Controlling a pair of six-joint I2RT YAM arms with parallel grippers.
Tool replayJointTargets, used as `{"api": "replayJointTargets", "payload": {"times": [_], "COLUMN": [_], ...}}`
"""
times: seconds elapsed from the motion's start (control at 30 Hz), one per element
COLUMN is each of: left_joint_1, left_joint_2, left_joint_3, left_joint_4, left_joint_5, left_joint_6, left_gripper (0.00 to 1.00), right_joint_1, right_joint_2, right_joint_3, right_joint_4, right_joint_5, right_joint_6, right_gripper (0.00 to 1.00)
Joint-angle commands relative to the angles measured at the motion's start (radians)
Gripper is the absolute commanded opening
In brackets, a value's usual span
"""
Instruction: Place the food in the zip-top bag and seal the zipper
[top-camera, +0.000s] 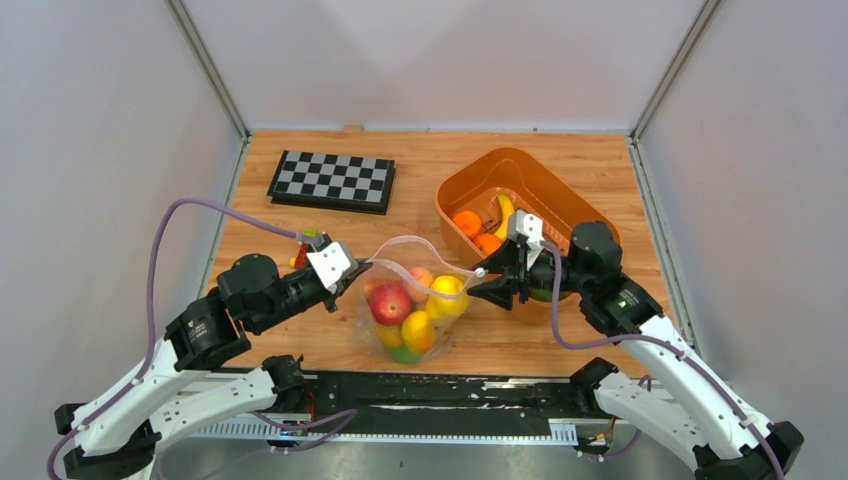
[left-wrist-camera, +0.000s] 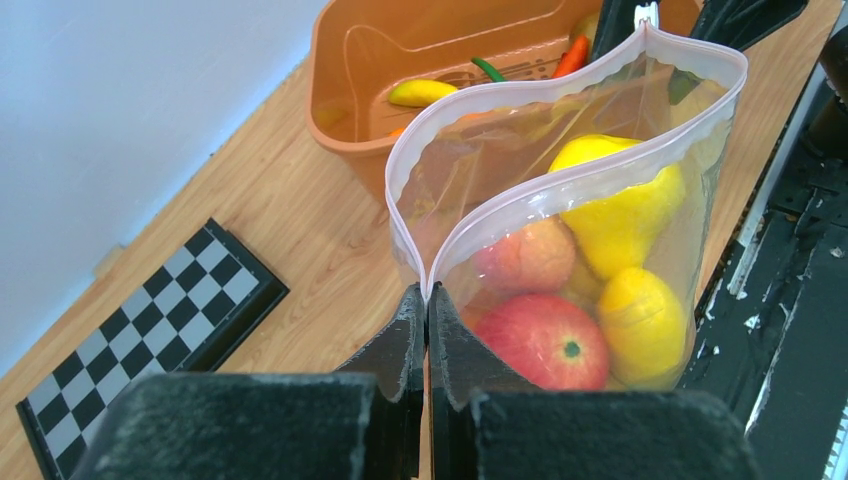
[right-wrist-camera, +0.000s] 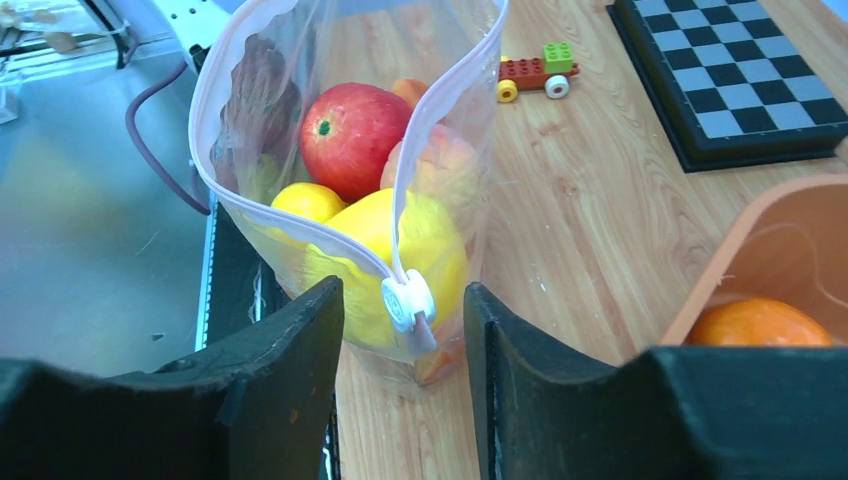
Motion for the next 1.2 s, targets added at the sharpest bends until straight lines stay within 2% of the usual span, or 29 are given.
{"api": "replayJointTargets", "payload": {"times": [0.0,0.23,0.47,0.6,0.7,0.87,1.17], "left_joint_1": [0.002,0.004,0.003,0.002,0.002,0.003,0.002], "left_joint_2": [-0.001,-0.005,-0.010,-0.012,-0.013,-0.027,-0.134], "left_joint_3": [0.021,0.025,0.021,0.017,0.015,0.011,-0.061], "left_joint_4": [0.059,0.048,0.051,0.052,0.055,0.056,0.072], "left_joint_5": [0.015,0.011,0.018,0.016,0.015,-0.016,-0.196], "left_joint_6": [-0.008,-0.008,-0.017,-0.019,-0.021,-0.021,-0.063], "left_gripper": [0.00,0.00,0.00,0.00,0.00,0.00,0.00], "right_joint_1": [-0.003,-0.003,-0.005,-0.005,-0.005,-0.006,-0.043], "right_joint_2": [0.032,0.010,-0.007,-0.005,0.001,-0.008,-0.091], "right_joint_3": [-0.008,-0.060,-0.108,-0.118,-0.119,-0.127,-0.150], "right_joint_4": [0.099,0.134,0.238,0.308,0.302,0.273,0.274], "right_joint_5": [-0.105,-0.119,-0.114,-0.102,-0.094,-0.055,0.057], "right_joint_6": [-0.043,-0.072,-0.013,0.027,0.026,0.021,0.079], "right_gripper": [0.46,0.41,0.27,0.16,0.01,0.00,0.00]}}
